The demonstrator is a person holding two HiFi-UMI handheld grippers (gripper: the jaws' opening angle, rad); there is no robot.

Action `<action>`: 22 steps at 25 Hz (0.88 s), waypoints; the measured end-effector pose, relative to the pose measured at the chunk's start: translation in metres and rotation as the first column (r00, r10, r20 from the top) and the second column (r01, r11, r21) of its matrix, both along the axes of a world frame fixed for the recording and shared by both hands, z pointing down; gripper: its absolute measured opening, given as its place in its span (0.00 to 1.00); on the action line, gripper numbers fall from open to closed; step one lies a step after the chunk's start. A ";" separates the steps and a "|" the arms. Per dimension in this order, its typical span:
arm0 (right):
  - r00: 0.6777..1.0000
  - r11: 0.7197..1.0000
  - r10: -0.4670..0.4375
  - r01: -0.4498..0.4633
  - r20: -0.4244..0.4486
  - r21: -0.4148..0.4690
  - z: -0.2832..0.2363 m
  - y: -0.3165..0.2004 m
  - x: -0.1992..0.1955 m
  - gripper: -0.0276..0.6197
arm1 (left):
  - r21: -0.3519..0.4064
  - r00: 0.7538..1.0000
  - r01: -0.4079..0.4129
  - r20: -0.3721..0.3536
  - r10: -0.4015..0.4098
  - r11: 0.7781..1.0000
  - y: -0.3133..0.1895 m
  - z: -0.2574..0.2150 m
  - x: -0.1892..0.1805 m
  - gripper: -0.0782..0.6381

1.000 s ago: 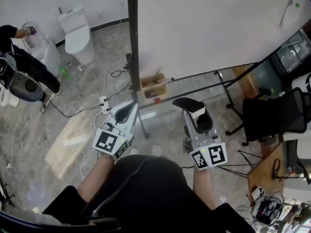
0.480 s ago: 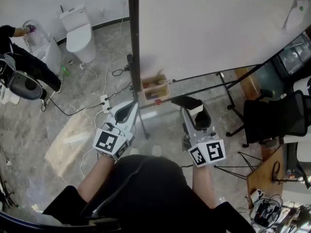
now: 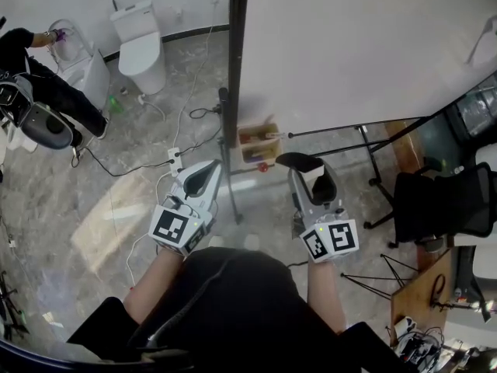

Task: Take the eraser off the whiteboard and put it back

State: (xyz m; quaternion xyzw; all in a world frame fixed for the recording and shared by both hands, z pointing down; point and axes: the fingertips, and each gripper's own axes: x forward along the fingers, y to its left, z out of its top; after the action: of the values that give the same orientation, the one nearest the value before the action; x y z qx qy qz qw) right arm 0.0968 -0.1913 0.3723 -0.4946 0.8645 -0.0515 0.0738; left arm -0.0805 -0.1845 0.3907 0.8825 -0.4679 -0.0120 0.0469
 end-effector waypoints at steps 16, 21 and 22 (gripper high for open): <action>0.998 0.994 -0.046 0.042 -0.040 -0.097 0.060 -0.051 -0.030 0.46 | 0.001 0.993 0.116 0.008 -0.116 0.993 -0.003 0.001 -0.034 0.12; 0.997 0.991 -0.058 0.052 -0.046 -0.122 0.073 -0.061 -0.036 0.46 | 0.000 0.989 0.150 0.014 -0.150 0.989 -0.005 0.001 -0.045 0.12; 0.997 0.991 -0.060 0.053 -0.050 -0.126 0.076 -0.063 -0.037 0.46 | 0.001 0.988 0.154 0.013 -0.154 0.988 -0.005 0.001 -0.046 0.12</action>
State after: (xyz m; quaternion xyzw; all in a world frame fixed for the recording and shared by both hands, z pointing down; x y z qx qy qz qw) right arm 0.0598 -0.2546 0.4480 -0.4748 0.8748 -0.0944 0.0181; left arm -0.1265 -0.1896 0.3919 0.8437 -0.5350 -0.0097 0.0426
